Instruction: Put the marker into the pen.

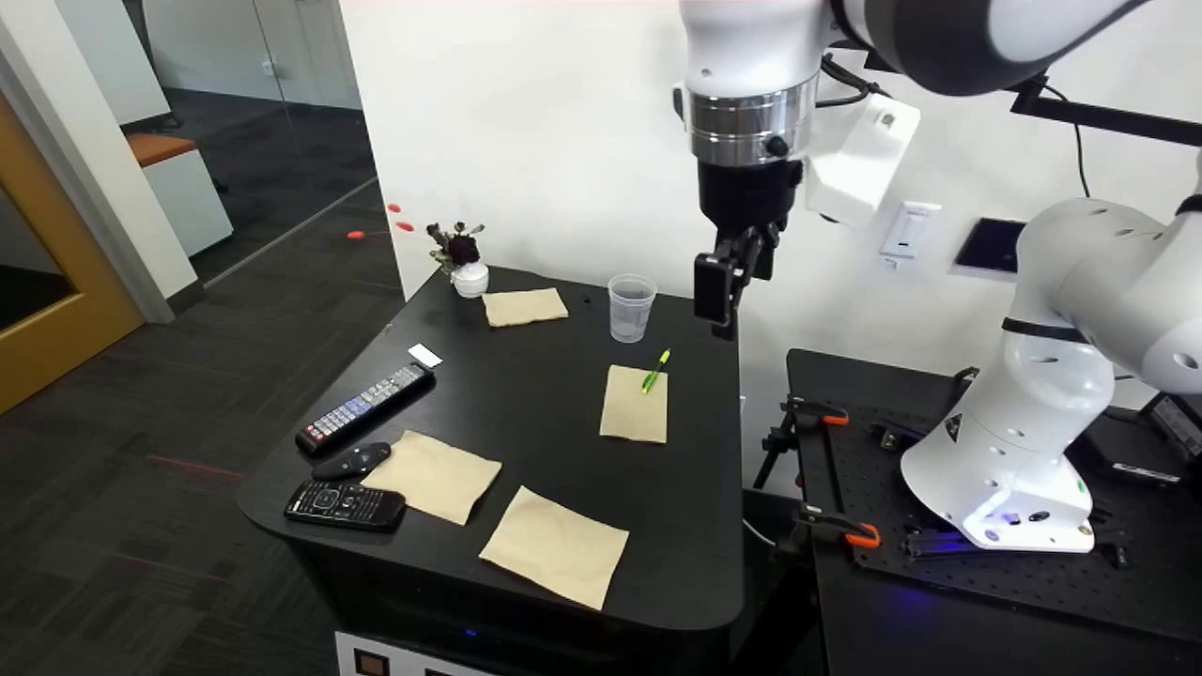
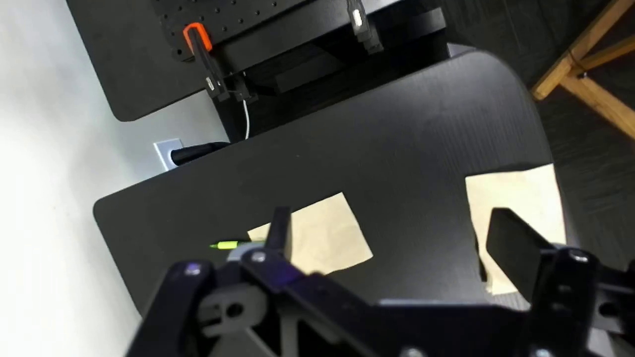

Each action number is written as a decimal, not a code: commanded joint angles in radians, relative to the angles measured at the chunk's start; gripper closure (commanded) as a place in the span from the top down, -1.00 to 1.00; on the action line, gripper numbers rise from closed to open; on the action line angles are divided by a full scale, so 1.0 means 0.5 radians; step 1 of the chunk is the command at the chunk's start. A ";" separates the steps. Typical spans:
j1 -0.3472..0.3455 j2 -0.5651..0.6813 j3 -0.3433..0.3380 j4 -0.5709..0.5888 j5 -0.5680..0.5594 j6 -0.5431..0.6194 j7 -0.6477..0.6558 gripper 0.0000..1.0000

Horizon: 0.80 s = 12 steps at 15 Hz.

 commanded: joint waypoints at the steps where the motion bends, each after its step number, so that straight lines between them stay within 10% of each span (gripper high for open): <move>1: -0.090 0.033 -0.096 -0.037 -0.073 0.166 0.221 1.00; 12: -0.375 0.069 -0.294 -0.459 -0.417 1.050 1.114 1.00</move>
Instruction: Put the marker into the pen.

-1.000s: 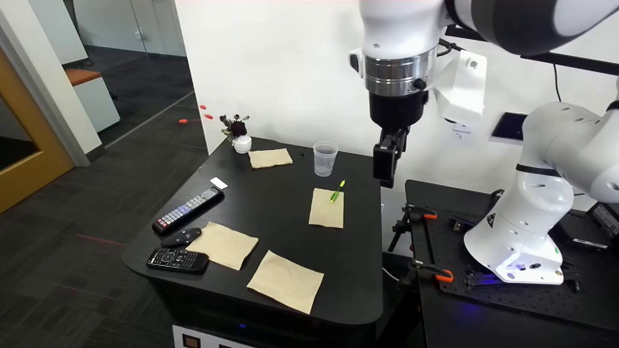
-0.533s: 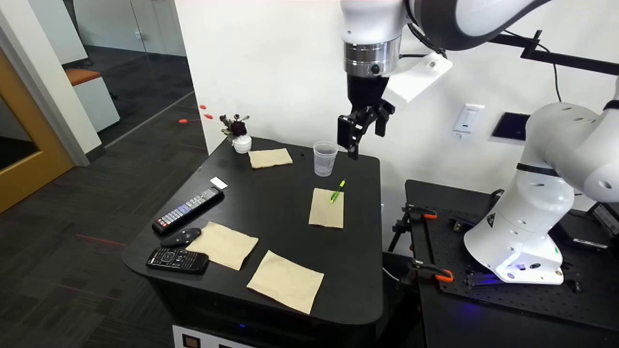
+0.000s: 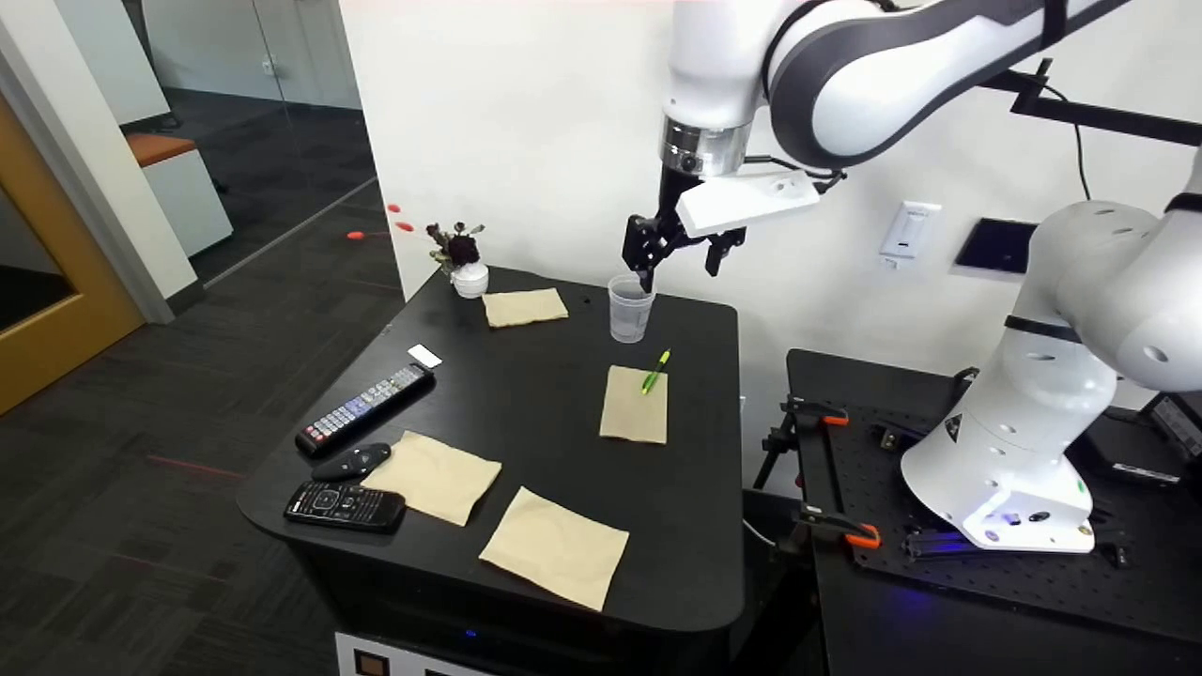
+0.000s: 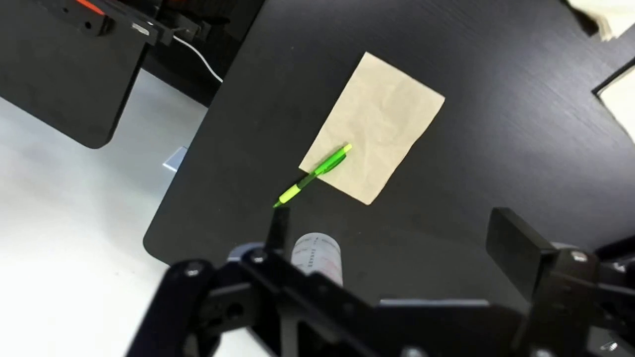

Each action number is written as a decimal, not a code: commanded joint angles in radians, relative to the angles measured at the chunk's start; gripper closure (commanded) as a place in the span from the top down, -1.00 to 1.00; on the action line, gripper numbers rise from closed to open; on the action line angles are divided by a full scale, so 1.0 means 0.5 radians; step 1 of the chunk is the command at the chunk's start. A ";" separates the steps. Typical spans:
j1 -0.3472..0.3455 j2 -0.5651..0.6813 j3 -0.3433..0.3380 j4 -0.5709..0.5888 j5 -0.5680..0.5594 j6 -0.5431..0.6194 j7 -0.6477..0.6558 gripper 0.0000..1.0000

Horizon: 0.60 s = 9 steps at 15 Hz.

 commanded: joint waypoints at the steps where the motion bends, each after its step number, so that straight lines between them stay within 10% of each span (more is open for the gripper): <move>1: -0.116 -0.008 -0.036 -0.168 -0.172 0.236 0.359 1.00; 9: -0.277 -0.014 -0.134 -0.405 -0.482 0.301 0.929 1.00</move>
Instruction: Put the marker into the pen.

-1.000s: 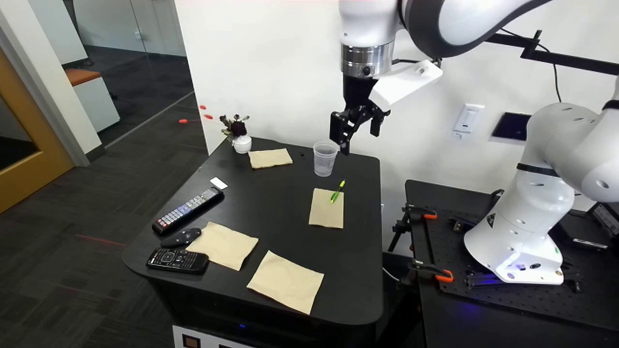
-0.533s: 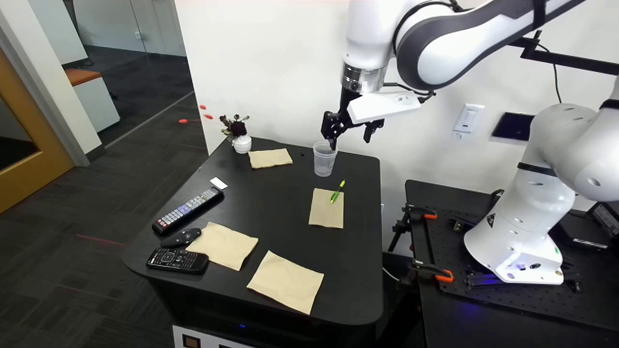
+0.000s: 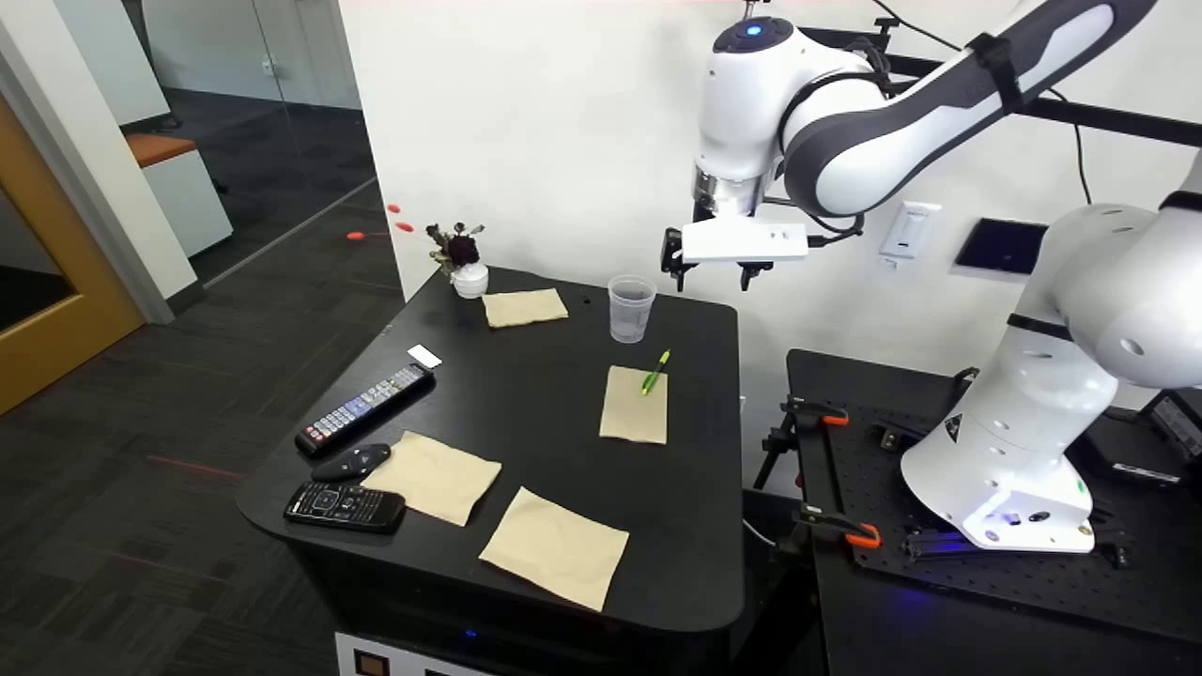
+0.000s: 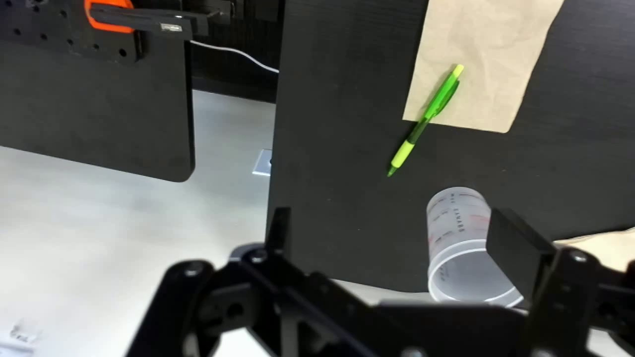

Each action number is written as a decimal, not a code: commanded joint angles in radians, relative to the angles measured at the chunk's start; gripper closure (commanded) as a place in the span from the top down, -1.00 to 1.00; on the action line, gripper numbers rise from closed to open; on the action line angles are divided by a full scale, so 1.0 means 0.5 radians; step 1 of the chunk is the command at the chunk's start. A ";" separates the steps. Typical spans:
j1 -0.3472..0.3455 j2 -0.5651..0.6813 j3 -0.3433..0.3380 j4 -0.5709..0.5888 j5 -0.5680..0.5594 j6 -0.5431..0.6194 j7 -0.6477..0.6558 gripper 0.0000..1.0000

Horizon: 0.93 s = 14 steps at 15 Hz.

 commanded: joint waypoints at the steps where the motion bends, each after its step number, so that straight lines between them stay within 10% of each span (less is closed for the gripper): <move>1: 0.017 -0.001 -0.036 -0.020 -0.029 -0.007 0.049 1.00; 14: -0.061 0.258 -0.107 -0.042 -0.196 0.157 0.418 1.00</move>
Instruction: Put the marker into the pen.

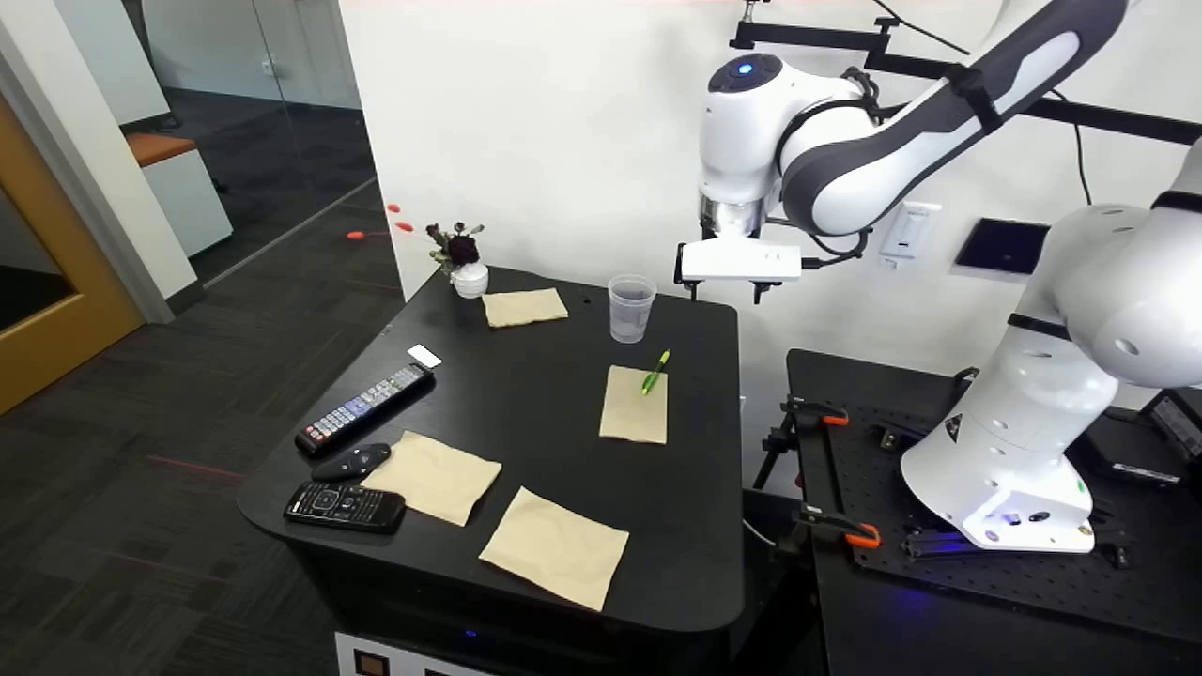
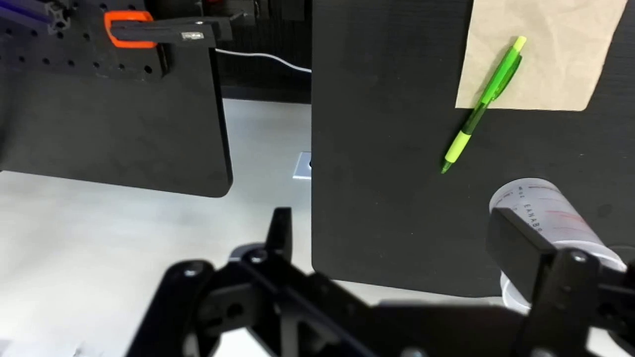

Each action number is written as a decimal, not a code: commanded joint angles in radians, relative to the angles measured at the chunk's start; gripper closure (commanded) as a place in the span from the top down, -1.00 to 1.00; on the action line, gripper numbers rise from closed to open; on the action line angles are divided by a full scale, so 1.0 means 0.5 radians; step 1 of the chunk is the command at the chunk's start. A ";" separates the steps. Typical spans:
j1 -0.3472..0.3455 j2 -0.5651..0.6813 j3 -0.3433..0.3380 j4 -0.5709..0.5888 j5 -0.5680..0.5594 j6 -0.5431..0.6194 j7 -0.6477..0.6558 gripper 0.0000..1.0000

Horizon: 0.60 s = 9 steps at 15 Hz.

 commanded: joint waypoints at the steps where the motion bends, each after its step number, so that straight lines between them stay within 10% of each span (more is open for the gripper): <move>1: -0.024 0.198 -0.071 0.012 -0.105 0.182 0.205 1.00; 9: 0.071 0.717 -0.298 0.162 -0.309 0.639 0.605 1.00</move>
